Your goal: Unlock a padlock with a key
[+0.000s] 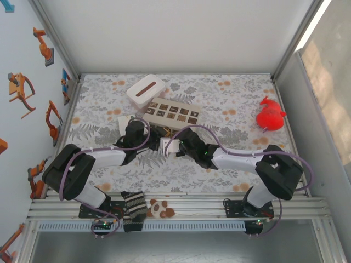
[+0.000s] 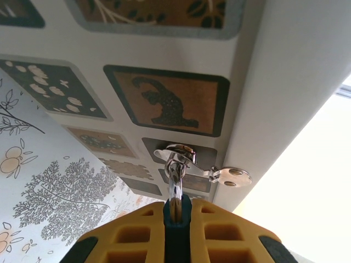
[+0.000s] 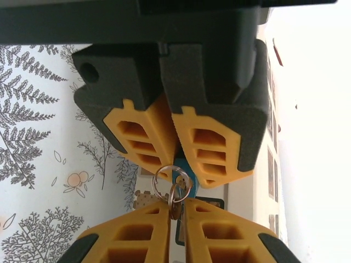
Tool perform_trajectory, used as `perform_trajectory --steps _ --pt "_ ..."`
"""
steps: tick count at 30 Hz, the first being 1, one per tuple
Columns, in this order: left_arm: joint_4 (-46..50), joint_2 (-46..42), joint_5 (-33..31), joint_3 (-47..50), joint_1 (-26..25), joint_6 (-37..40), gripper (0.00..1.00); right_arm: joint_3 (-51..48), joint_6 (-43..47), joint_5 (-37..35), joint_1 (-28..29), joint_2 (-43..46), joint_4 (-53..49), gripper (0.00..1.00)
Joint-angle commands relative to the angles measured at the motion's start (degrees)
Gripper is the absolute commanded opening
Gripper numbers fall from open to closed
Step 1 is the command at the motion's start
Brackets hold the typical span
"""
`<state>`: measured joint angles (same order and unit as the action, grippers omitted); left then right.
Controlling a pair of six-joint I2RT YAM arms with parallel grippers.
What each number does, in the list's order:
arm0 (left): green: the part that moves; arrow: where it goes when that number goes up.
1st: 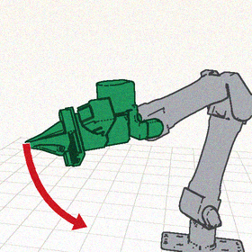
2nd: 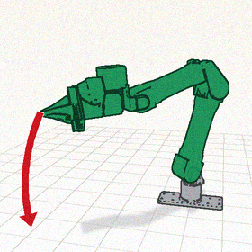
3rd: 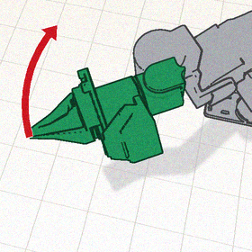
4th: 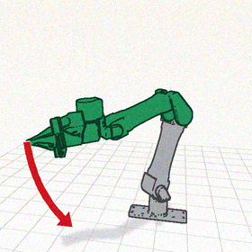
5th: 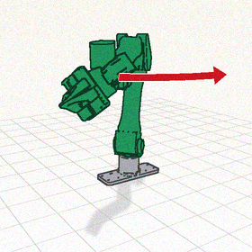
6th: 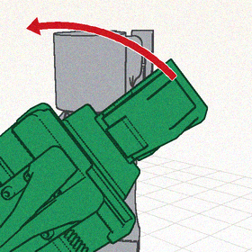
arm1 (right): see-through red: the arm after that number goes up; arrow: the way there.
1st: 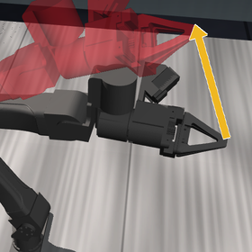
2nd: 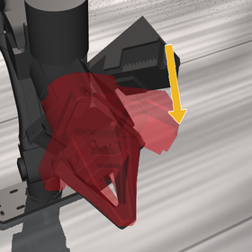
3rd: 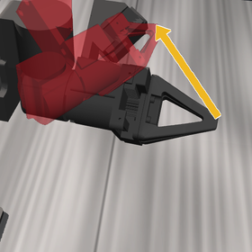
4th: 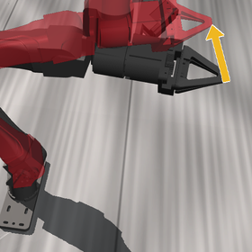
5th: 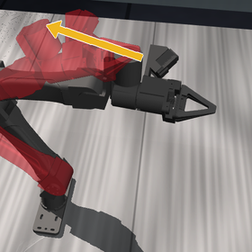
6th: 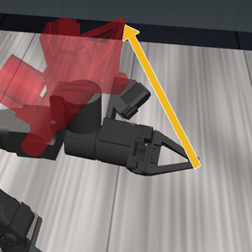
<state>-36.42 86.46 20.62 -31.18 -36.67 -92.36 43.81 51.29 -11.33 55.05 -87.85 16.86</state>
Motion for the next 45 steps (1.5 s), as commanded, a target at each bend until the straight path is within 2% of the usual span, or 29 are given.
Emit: perform_trajectory --steps 1,9,20,28,39,43,45 --pt "-2.97 -0.15 1.34 -1.96 0.01 0.1 0.0 2.32 -0.31 0.33 0.4 -1.25 1.59 0.11" --pt "-4.38 0.75 1.62 -2.13 -0.39 -0.67 0.0 2.5 -0.31 -1.37 0.49 -3.13 3.48 0.0" --pt "-8.08 3.45 1.97 -3.19 -1.79 -2.64 0.0 0.13 -0.48 -7.69 1.63 -9.17 16.51 0.0" --pt "-8.27 3.62 1.09 -2.57 -2.01 -2.61 0.0 0.69 -19.94 -4.14 1.55 -5.2 11.71 0.0" --pt "-8.88 4.18 0.38 -2.13 -2.44 -2.74 0.0 -1.86 -48.1 -1.71 1.55 -4.91 16.11 0.0" --pt "-8.68 4.32 0.08 -1.96 -2.62 -2.74 0.0 -3.0 -54.82 -0.31 1.55 -5.87 19.97 0.0" --pt "-8.81 4.26 0.03 -1.88 -2.61 -2.74 0.0 -3.58 -54.27 0.12 1.62 -6.21 20.55 0.0"
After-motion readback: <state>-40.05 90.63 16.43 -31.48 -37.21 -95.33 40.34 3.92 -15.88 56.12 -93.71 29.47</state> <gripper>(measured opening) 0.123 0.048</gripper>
